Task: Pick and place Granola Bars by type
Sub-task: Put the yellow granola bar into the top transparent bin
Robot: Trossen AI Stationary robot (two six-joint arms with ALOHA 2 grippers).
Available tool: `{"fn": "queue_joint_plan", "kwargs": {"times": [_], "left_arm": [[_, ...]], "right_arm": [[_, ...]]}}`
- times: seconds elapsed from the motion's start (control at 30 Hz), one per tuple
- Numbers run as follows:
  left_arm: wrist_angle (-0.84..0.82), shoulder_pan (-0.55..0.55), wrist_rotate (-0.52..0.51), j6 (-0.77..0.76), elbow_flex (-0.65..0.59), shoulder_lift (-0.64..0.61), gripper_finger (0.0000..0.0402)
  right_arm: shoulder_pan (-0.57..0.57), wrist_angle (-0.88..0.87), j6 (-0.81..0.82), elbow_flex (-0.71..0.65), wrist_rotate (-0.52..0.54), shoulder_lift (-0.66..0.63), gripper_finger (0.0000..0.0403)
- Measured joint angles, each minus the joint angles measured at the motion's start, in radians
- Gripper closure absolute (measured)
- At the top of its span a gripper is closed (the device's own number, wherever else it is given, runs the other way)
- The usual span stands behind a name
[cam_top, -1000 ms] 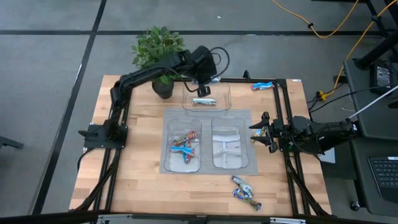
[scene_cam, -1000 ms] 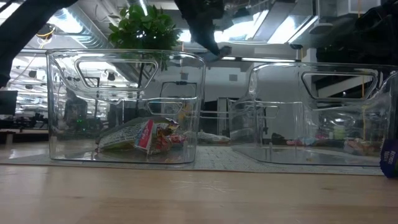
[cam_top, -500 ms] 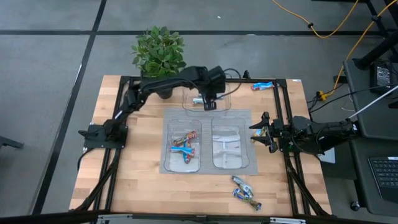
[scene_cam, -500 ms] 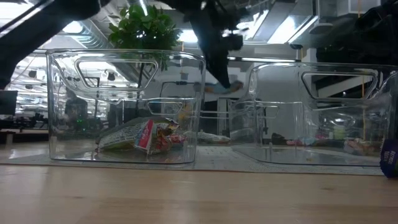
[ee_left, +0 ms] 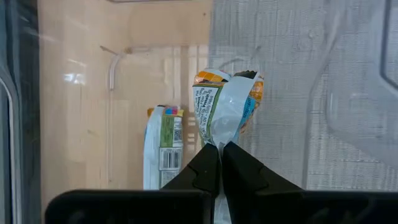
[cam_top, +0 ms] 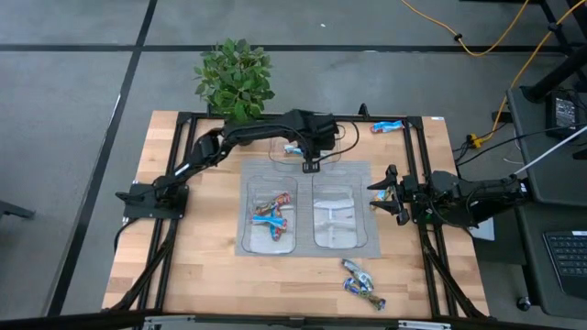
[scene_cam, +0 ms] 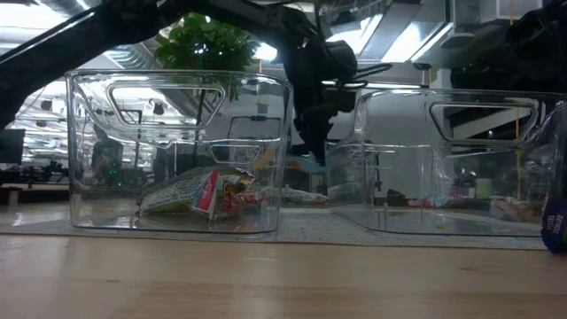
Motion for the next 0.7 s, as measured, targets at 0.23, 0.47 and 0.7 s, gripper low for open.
{"fn": "queue_joint_plan", "kwargs": {"times": [0.23, 0.47, 0.7], "left_arm": [[-0.014, 0.006, 0.001, 0.0, 0.0, 0.014, 0.0389], [-0.02, 0.008, 0.013, -0.009, 0.0, 0.014, 0.0378], [-0.022, -0.005, -0.005, -0.024, 0.0, 0.014, 0.0319]], "right_arm": [[0.0, 0.0, 0.0, 0.0, 0.0, 0.0, 0.0167], [0.0, 0.0, 0.001, 0.0, 0.0, 0.0, 0.0167], [0.0, 0.0, 0.0, 0.0, 0.0, 0.0, 0.0167]]}}
